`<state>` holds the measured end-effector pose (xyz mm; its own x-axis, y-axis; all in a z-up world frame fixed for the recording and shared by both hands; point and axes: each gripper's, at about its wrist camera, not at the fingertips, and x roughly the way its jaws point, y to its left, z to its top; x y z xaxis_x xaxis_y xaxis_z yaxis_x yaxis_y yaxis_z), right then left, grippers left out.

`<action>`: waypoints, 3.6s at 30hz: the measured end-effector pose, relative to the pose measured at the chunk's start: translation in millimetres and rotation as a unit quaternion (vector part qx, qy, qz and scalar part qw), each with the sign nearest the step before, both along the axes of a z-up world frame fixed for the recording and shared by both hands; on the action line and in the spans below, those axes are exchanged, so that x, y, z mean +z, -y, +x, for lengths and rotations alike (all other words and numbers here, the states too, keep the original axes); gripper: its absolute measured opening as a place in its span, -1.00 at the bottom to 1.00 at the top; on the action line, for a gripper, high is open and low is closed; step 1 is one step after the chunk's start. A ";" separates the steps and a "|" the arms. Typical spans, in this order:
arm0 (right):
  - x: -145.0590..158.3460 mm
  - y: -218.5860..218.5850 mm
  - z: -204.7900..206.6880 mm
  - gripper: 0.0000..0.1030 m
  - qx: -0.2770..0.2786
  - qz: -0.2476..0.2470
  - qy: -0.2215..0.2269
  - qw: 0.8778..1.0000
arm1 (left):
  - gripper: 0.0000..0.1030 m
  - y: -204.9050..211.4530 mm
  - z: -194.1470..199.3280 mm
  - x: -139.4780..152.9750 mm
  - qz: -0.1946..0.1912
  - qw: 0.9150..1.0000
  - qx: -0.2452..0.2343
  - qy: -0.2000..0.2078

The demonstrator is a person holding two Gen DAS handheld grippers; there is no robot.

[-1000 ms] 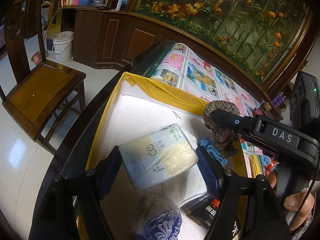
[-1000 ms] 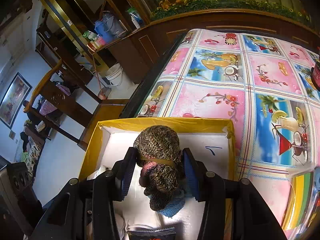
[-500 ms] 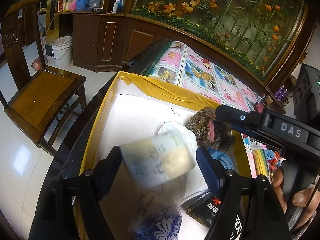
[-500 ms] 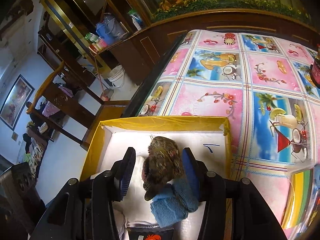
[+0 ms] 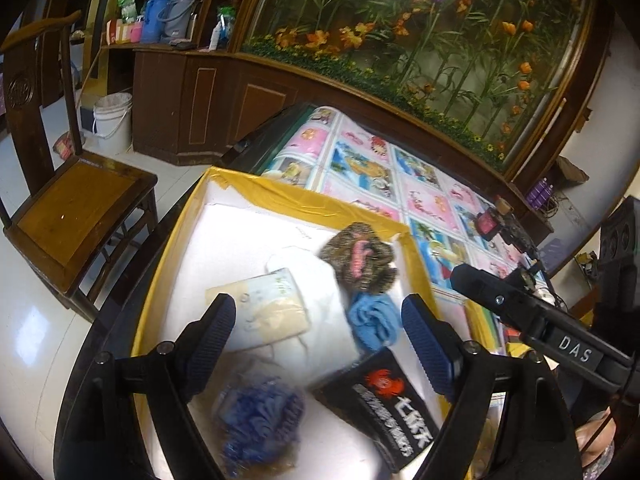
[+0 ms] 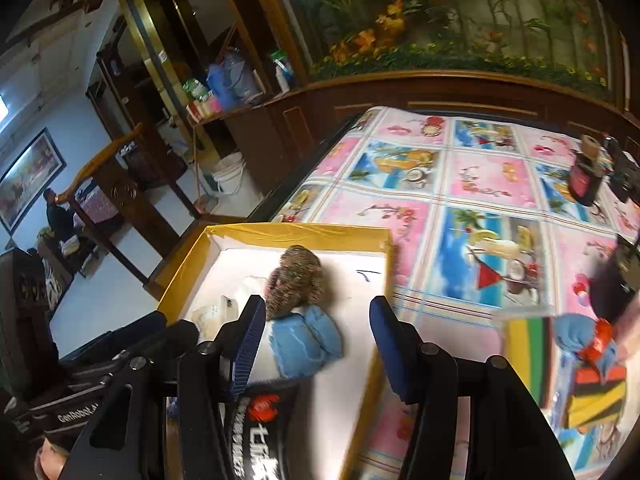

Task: Organize soft objects
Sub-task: 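Carry the packet and plush into the white box and open both tools, then reach the left tool to the yellow-green sponge pack and close on it, then grasp the black-yellow-red striped sponge pack with the right tool while the left holds its pack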

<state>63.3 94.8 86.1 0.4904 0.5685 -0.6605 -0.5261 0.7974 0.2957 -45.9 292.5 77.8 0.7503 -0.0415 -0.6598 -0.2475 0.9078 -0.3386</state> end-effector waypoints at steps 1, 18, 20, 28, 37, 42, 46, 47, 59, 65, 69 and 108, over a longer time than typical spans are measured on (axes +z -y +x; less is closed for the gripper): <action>0.4 11.0 -3.6 0.14 -0.004 0.011 0.001 1.000 | 0.64 6.5 -1.9 3.0 0.002 1.000 -0.005 0.005; -33.6 215.6 -16.3 0.32 -0.092 0.075 -0.007 0.993 | 0.64 165.0 10.3 -1.4 0.021 0.990 -0.138 -0.005; -31.6 241.7 -11.9 0.34 -0.120 0.097 -0.012 0.988 | 0.64 181.3 18.3 -8.1 0.028 0.989 -0.144 -0.017; -27.2 291.6 -15.9 0.46 -0.158 0.151 -0.026 0.975 | 0.65 217.7 70.6 -28.6 0.029 0.990 -0.120 -0.068; -28.2 294.3 -16.4 0.46 -0.155 0.163 -0.033 0.974 | 0.65 240.1 114.0 -49.7 0.066 0.989 -0.092 -0.090; -29.9 292.9 -15.1 0.46 -0.155 0.161 -0.036 0.974 | 0.65 241.0 128.4 -64.3 0.074 0.989 -0.087 -0.097; -33.4 292.1 -13.3 0.46 -0.158 0.159 -0.042 0.974 | 0.22 235.4 126.1 -70.0 0.078 0.990 -0.093 -0.077; -34.4 291.7 -12.1 0.46 -0.159 0.158 -0.045 0.973 | -0.07 234.4 125.5 -69.4 0.076 0.990 -0.096 -0.075; -48.6 252.4 20.1 0.46 -0.146 0.048 -0.041 0.987 | -0.10 228.1 113.3 -63.8 0.066 0.991 -0.105 -0.058; -63.7 232.5 41.2 0.46 -0.124 0.000 -0.049 0.991 | -0.10 222.9 115.6 -69.6 0.062 0.991 -0.097 -0.074; -65.9 235.3 40.9 0.47 -0.109 0.006 -0.067 0.992 | -0.10 222.6 115.2 -70.0 0.070 0.991 -0.091 -0.073; -78.4 194.4 3.9 -0.03 -0.011 -0.094 -0.050 0.994 | -0.10 209.3 115.0 -70.3 0.065 0.993 -0.066 -0.070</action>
<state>67.1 -99.7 7.7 0.4281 0.4202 -0.8001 -0.4843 0.8541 0.1894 69.1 83.2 7.5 0.6445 -0.0415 -0.7635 -0.1589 0.9694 -0.1869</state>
